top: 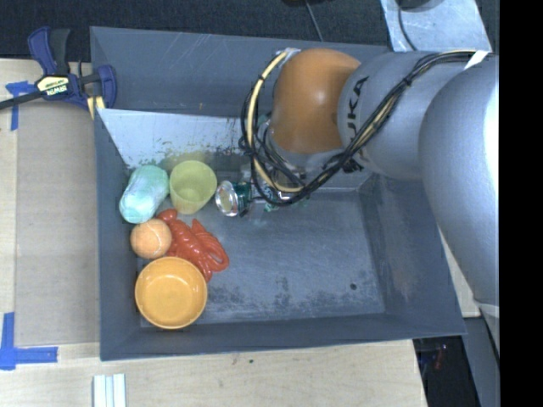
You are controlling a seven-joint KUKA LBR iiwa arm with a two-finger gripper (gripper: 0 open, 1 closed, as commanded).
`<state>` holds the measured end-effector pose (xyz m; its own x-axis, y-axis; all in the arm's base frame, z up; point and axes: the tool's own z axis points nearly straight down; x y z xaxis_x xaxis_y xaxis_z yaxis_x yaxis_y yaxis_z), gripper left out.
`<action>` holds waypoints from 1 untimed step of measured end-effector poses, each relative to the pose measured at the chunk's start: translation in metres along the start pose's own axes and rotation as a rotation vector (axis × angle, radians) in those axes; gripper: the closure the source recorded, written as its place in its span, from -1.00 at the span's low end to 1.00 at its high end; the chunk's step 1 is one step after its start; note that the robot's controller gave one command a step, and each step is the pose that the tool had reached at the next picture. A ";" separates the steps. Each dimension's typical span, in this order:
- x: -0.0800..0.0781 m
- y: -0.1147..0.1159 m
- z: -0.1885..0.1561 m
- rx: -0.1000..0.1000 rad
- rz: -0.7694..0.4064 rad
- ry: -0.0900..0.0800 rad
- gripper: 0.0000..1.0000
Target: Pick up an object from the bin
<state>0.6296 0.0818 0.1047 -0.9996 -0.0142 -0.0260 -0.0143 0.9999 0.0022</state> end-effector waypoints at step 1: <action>0.002 0.000 -0.014 0.001 0.000 0.009 1.00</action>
Offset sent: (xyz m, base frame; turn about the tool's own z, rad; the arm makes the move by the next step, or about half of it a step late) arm -0.0018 -0.0002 0.0497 0.0002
